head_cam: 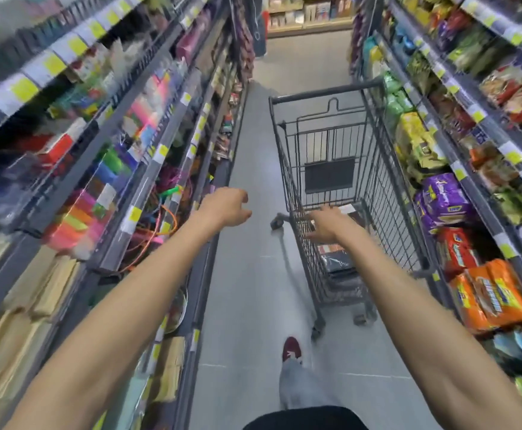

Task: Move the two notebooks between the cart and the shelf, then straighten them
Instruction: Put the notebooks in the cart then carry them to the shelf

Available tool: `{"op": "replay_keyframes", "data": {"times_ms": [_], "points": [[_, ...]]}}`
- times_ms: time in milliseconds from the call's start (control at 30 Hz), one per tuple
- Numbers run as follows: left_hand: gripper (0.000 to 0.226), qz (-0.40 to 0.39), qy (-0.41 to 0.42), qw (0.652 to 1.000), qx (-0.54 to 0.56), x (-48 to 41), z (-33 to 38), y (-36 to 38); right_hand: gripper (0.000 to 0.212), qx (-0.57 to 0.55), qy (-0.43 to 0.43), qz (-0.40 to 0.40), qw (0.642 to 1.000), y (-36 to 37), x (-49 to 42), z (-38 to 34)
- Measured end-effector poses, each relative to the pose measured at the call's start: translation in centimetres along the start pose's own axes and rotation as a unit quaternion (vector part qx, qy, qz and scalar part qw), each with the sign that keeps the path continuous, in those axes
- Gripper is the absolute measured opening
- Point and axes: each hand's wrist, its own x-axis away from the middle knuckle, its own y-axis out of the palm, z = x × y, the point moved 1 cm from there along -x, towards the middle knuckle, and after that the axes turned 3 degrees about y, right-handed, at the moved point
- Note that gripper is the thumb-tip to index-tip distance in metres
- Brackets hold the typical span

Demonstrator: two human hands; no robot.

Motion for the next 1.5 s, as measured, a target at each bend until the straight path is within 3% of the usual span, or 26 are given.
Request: {"op": "replay_keyframes", "data": {"times_ms": [133, 267, 633, 767, 900, 1067, 1133, 1300, 1500], "points": [[0.047, -0.031, 0.027, 0.999, -0.001, -7.8, 1.6, 0.3, 0.044, -0.046, 0.061, -0.025, 0.997, 0.9, -5.0, 4.0], [0.046, -0.052, 0.065, 0.996, -0.015, -14.6, 3.8, 0.8, 0.049, -0.081, 0.1, -0.046, 0.991, 2.0, -9.2, 7.7], [0.047, -0.152, 0.18, 0.971, -0.027, -27.9, 9.1, 6.1, 0.043, -0.196, 0.233, -0.083, 0.949, 7.3, -12.1, 12.6], [0.041, -0.194, 0.214, 0.955, -0.065, -33.0, 10.4, 9.7, 0.05, -0.244, 0.303, -0.092, 0.917, 9.6, -13.9, 14.1], [0.03, -0.186, 0.277, 0.932, -0.142, -37.6, 10.8, 12.0, 0.03, -0.26, 0.362, -0.142, 0.884, 11.8, -16.4, 14.4], [0.04, -0.242, 0.329, 0.89, -0.203, -42.9, 9.8, 14.8, 0.039, -0.322, 0.432, -0.133, 0.832, 15.3, -20.5, 13.9], [0.039, -0.27, 0.334, 0.879, -0.208, -45.3, 9.7, 16.0, 0.034, -0.367, 0.466, -0.129, 0.795, 16.0, -21.7, 13.5], [0.021, -0.33, 0.322, 0.866, -0.194, -49.4, 10.3, 19.9, 0.047, -0.407, 0.559, -0.149, 0.706, 19.2, -23.4, 12.8], [0.033, -0.387, 0.264, 0.873, -0.138, -50.3, 11.7, 25.0, 0.037, -0.434, 0.587, -0.154, 0.666, 24.1, -25.1, 12.2]]}}
